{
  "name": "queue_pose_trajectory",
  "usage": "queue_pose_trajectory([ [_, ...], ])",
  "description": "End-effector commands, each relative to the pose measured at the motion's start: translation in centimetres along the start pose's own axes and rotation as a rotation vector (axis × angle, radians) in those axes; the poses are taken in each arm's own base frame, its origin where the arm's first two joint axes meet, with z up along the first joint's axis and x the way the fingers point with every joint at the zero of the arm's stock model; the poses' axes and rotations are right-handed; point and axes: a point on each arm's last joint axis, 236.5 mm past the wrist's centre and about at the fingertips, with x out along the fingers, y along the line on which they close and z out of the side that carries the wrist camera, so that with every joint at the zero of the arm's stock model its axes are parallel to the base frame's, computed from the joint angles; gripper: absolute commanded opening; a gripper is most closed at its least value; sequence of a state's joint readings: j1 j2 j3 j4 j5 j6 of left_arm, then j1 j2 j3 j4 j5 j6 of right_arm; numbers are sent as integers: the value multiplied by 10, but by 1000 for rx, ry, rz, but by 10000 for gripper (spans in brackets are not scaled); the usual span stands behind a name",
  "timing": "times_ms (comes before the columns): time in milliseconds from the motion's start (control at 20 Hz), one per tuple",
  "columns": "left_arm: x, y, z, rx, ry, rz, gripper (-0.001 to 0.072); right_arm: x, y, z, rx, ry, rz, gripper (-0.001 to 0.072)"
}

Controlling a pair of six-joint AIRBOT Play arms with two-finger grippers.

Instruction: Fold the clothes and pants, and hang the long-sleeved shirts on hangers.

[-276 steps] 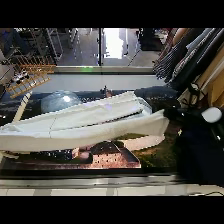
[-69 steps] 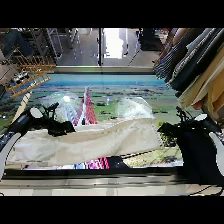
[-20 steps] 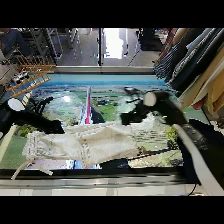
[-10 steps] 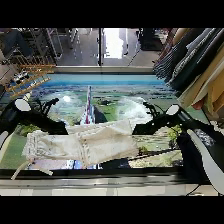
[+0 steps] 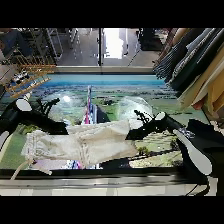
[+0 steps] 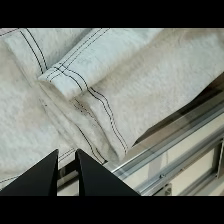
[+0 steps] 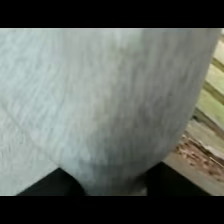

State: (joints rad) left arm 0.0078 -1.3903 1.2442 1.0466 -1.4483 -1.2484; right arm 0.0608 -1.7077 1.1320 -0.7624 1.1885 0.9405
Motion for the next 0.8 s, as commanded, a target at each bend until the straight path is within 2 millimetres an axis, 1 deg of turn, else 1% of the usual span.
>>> queue_pose_trajectory([
  [0,0,0,0,1,2,1,120,7,8,19,35,-74,42,66],
  [50,0,2,-1,-1,2,7,120,4,9,21,40,-80,46,36],
  [100,-1,6,-4,-1,15,21,120,-3,5,20,42,-71,20,35],
  [150,-2,12,-8,0,33,42,120,-17,-7,19,69,-69,-52,34],
  [200,-2,19,-13,4,51,75,120,-36,-24,18,94,-79,-152,33],
  [250,-2,25,-14,6,58,96,120,-65,-45,18,126,-107,-274,33],
  [300,0,25,-14,3,55,93,120,-96,-63,15,159,-144,-385,33],
  [350,5,21,-14,1,54,77,119,-133,-81,10,207,-191,-491,32],
  [400,13,17,-14,2,50,65,119,-165,-94,4,256,-237,-570,32],
  [450,21,16,-14,9,45,70,119,-192,-99,-3,285,-272,-619,32],
  [500,30,15,-11,17,28,78,119,-211,-99,-11,297,-295,-641,32],
  [600,45,13,0,41,-23,100,119,-232,-89,-17,303,-328,-650,32],
  [650,50,12,6,52,-53,110,119,-239,-80,-15,299,-346,-649,32],
  [750,58,10,20,73,-105,127,106,-250,-53,-4,282,-386,-642,32],
])
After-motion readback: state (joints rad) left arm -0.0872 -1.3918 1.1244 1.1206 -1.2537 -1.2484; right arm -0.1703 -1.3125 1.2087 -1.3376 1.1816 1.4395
